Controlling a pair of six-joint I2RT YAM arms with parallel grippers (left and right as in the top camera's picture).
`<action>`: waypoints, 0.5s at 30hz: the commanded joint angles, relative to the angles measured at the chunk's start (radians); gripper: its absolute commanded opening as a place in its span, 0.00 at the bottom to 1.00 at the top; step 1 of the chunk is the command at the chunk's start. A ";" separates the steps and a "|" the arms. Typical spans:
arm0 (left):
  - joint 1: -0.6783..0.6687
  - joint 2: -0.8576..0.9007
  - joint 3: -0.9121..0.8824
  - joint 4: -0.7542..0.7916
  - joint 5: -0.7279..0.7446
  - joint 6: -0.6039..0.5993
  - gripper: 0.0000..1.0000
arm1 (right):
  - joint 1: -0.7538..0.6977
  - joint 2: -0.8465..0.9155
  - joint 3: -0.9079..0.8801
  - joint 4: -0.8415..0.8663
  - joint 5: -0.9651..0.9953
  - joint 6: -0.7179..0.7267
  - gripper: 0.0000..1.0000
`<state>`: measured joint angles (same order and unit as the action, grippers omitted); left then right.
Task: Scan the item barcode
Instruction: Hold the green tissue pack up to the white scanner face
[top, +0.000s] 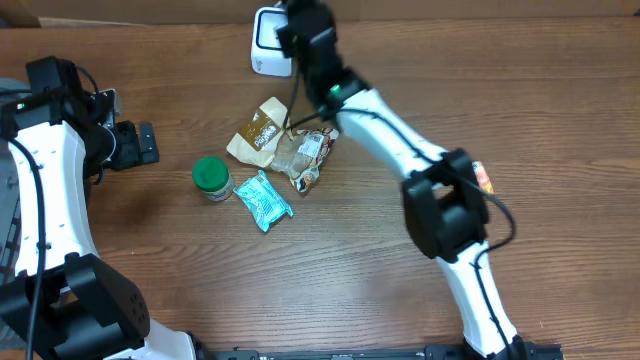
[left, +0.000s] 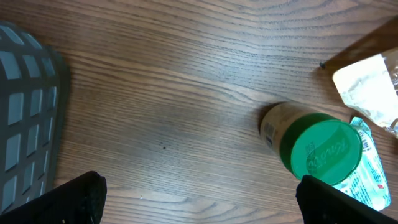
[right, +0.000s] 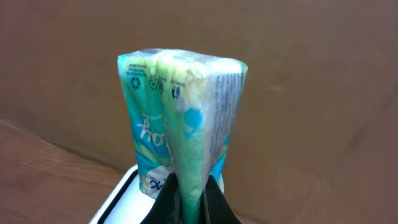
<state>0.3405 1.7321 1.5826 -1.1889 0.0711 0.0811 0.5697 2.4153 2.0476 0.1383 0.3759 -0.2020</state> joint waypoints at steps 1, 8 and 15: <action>-0.002 -0.002 0.001 0.000 0.007 -0.006 0.99 | 0.027 0.049 0.008 0.110 0.072 -0.345 0.04; -0.003 -0.002 0.001 0.000 0.007 -0.006 1.00 | 0.026 0.150 0.008 0.141 0.077 -0.723 0.04; -0.002 -0.002 0.001 0.000 0.007 -0.006 1.00 | 0.019 0.169 0.008 0.152 0.076 -0.827 0.04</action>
<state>0.3405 1.7321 1.5826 -1.1881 0.0715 0.0811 0.5941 2.5874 2.0460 0.2687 0.4385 -0.9512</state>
